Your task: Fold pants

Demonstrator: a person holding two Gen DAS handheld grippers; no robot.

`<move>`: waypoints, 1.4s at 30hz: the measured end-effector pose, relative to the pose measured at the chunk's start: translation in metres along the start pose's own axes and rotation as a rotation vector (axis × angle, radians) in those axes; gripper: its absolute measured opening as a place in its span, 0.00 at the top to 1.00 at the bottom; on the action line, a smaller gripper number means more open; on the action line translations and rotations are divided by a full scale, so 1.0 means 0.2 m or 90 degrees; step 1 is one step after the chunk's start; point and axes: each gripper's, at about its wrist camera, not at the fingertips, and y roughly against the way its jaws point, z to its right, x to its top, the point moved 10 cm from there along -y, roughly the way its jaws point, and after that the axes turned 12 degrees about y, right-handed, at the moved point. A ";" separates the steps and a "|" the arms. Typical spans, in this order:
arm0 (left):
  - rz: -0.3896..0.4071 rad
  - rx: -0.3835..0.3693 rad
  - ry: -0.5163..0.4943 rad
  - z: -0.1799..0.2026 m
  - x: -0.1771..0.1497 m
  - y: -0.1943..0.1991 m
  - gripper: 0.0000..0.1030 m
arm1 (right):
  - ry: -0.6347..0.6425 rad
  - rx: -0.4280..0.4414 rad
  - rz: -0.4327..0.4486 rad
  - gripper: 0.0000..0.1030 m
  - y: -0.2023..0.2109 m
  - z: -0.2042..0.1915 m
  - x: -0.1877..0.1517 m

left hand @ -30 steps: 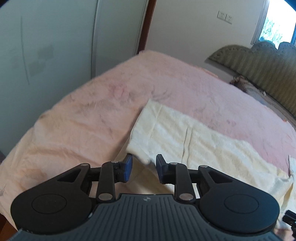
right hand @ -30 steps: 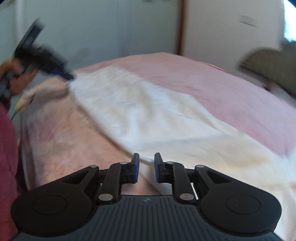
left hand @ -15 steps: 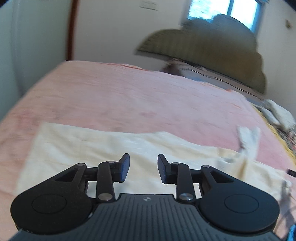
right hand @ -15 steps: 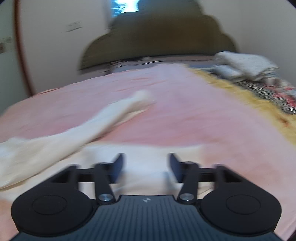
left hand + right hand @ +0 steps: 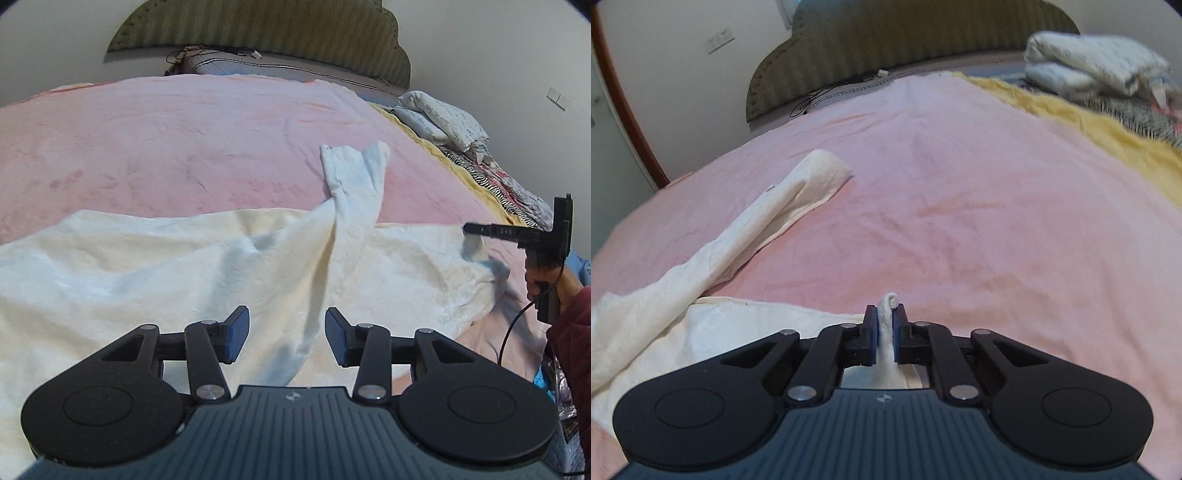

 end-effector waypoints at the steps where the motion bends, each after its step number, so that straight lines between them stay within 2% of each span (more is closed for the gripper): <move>1: 0.002 -0.002 0.000 0.03 0.02 -0.02 0.52 | 0.020 -0.018 0.010 0.92 0.00 0.01 0.05; 4: 0.009 -0.008 -0.025 0.10 0.03 -0.06 0.51 | 0.058 -0.047 0.016 0.92 -0.07 -0.01 0.14; 7: 0.005 -0.008 -0.050 0.15 0.01 -0.09 0.50 | 0.094 -0.089 -0.059 0.91 -0.23 -0.01 0.09; 9: 0.009 -0.014 -0.059 0.16 0.01 -0.08 0.50 | 0.087 -0.137 -0.035 0.79 -0.20 0.01 0.09; 11: 0.012 -0.019 -0.059 0.16 0.02 -0.08 0.48 | 0.065 -0.244 0.010 0.79 -0.06 0.06 0.12; 12: 0.009 -0.024 -0.057 0.16 0.02 -0.08 0.48 | 0.066 -0.251 0.038 0.78 0.02 0.03 0.12; 14: 0.000 -0.034 -0.054 0.16 0.01 -0.09 0.48 | 0.070 -0.144 0.056 0.78 0.11 -0.11 0.08; 16: -0.008 -0.047 -0.055 0.17 0.00 -0.10 0.48 | 0.010 -0.036 0.031 0.78 0.14 -0.21 -0.03; 18: -0.014 -0.056 -0.064 0.19 -0.02 -0.10 0.48 | -0.029 -0.002 -0.004 0.78 0.15 -0.22 -0.15; 19: -0.017 -0.059 -0.071 0.19 -0.03 -0.10 0.48 | -0.029 -0.010 -0.029 0.78 0.13 -0.20 -0.22; 20: -0.021 -0.062 -0.077 0.20 -0.04 -0.10 0.48 | -0.034 -0.040 -0.050 0.78 0.12 -0.16 -0.27; 22: -0.025 -0.068 -0.085 0.20 -0.05 -0.10 0.47 | -0.088 -0.061 -0.027 0.79 0.16 -0.10 -0.28; 23: -0.028 -0.072 -0.087 0.20 -0.06 -0.10 0.46 | -0.095 -0.126 -0.024 0.78 0.19 -0.08 -0.25; 25: -0.036 -0.083 -0.089 0.21 -0.07 -0.12 0.46 | -0.050 -0.247 -0.035 0.74 0.22 -0.11 -0.17; 26: -0.037 -0.086 -0.092 0.22 -0.07 -0.13 0.46 | -0.029 -0.256 -0.040 0.67 0.20 -0.18 -0.11; 27: -0.033 -0.085 -0.097 0.22 -0.07 -0.15 0.46 | -0.009 -0.237 -0.035 0.52 0.17 -0.26 -0.05; 28: -0.027 -0.080 -0.101 0.22 -0.07 -0.16 0.46 | 0.021 -0.200 -0.010 0.42 0.14 -0.37 0.02; 29: -0.022 -0.070 -0.104 0.22 -0.07 -0.18 0.46 | 0.049 -0.170 0.015 0.22 0.11 -0.47 0.10; 30: -0.019 -0.064 -0.108 0.22 -0.06 -0.20 0.46 | 0.084 -0.140 0.038 0.12 0.07 -0.58 0.18; 31: -0.015 -0.061 -0.113 0.22 -0.06 -0.21 0.46 | 0.118 -0.117 0.055 0.12 0.02 -0.67 0.26; 33: -0.010 -0.047 -0.122 0.22 -0.05 -0.25 0.46 | 0.178 -0.113 0.070 0.12 -0.10 -0.82 0.40; 36: -0.007 -0.037 -0.124 0.21 -0.05 -0.31 0.48 | 0.229 -0.128 0.024 0.12 -0.42 -0.98 0.57; 40: -0.022 -0.032 -0.114 0.19 -0.08 -0.38 0.48 | 0.179 -0.161 -0.095 0.12 -0.83 -0.97 0.61; 42: -0.017 -0.028 -0.124 0.20 -0.09 -0.39 0.48 | 0.149 -0.178 -0.115 0.12 -0.93 -0.93 0.62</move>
